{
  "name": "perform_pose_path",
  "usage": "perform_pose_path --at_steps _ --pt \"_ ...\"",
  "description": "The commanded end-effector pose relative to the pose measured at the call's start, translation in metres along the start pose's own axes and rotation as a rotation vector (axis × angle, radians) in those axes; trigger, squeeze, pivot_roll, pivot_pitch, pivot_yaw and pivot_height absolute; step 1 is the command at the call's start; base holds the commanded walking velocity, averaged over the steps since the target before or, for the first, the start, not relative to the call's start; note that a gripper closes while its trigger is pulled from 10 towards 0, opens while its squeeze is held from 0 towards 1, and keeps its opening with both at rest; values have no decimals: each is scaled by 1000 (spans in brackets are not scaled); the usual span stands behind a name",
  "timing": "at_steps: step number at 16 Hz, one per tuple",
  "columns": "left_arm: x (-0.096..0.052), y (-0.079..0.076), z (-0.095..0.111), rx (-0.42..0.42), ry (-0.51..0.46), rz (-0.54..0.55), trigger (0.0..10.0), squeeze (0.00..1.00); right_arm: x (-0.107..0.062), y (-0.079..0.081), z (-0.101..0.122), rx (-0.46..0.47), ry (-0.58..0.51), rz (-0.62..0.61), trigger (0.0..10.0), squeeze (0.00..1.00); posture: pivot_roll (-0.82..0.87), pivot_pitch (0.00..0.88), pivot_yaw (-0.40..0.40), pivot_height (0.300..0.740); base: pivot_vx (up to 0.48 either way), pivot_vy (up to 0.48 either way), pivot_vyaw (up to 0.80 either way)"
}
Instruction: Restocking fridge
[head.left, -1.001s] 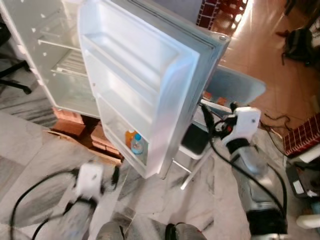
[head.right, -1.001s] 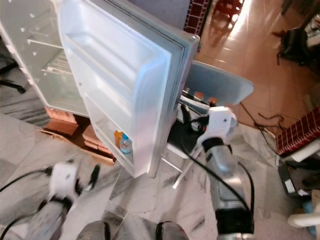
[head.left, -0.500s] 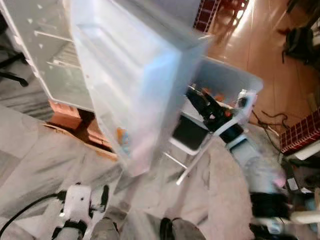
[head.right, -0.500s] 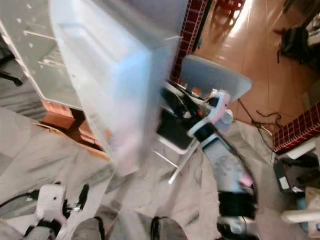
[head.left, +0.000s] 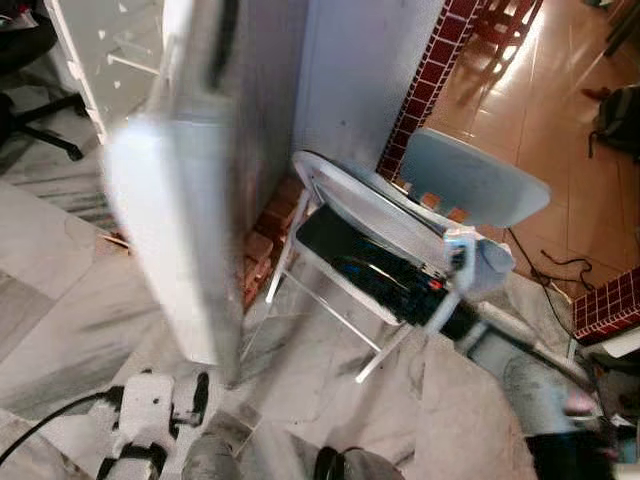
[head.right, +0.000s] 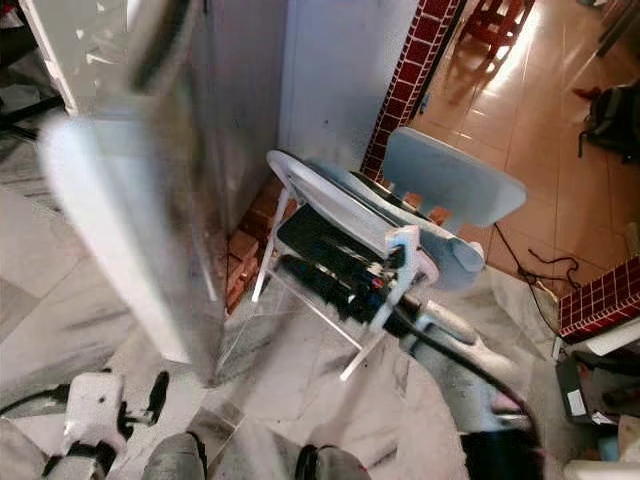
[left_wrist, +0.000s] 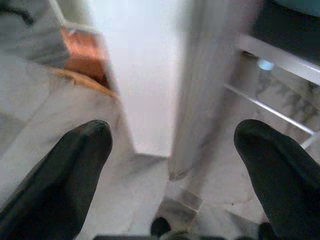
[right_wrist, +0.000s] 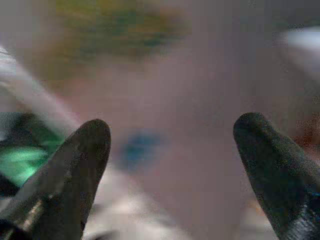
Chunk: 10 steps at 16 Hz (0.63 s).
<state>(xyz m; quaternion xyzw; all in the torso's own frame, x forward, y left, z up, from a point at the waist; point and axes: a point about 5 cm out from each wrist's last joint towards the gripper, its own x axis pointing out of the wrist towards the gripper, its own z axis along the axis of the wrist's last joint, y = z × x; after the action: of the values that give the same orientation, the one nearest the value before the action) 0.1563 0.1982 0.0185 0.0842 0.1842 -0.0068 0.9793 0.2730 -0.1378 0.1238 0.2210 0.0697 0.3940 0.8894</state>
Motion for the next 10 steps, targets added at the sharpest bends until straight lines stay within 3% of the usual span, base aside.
perform_pose_path --at_steps 1,5,7,10 --pt "7 4 10 36 -50 12 10000 0 -2 -12 -2 -86 -4 -137 10000 0 196 153 -141 740 0 0 0" --pt "30 7 73 44 -237 28 10000 0 -1 -19 4 -235 -89 -387 10000 0 191 161 -136 740 0 0 0" --pt "35 -4 85 52 -279 5 10000 0 -4 -23 3 -304 -131 -536 10000 0 179 162 -129 740 0 139 0" --pt "37 -16 90 73 -301 -53 10000 0 -5 -27 0 -368 -143 -635 10000 0 174 164 -118 740 0 434 0"
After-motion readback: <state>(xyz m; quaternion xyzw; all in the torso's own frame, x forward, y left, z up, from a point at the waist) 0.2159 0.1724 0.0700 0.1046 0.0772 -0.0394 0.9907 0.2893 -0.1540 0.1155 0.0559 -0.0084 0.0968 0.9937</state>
